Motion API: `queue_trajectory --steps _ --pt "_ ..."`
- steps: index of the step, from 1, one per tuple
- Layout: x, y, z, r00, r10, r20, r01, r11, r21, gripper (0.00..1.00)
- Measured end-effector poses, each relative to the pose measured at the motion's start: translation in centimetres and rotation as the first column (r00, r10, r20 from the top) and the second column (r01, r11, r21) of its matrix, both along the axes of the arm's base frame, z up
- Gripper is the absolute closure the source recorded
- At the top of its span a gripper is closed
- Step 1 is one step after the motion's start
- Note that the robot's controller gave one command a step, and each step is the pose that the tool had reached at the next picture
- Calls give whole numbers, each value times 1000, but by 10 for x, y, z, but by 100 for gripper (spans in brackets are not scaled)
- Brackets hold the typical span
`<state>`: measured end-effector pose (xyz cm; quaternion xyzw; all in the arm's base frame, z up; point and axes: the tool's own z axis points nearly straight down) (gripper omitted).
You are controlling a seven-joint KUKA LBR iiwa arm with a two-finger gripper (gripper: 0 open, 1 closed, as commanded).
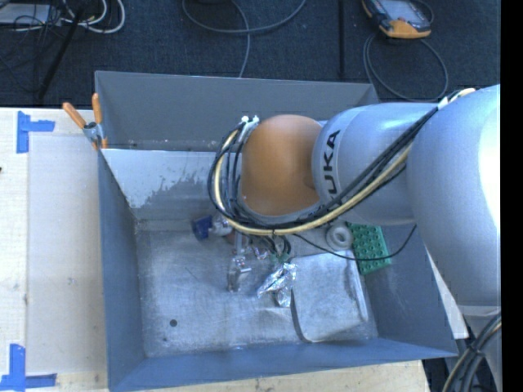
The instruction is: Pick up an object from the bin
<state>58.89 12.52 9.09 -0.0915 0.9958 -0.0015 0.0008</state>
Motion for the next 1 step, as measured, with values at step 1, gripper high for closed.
queue_trajectory --steps 1 --pt "-23 -71 1 1000 -15 -6 15 1000 -1 0"
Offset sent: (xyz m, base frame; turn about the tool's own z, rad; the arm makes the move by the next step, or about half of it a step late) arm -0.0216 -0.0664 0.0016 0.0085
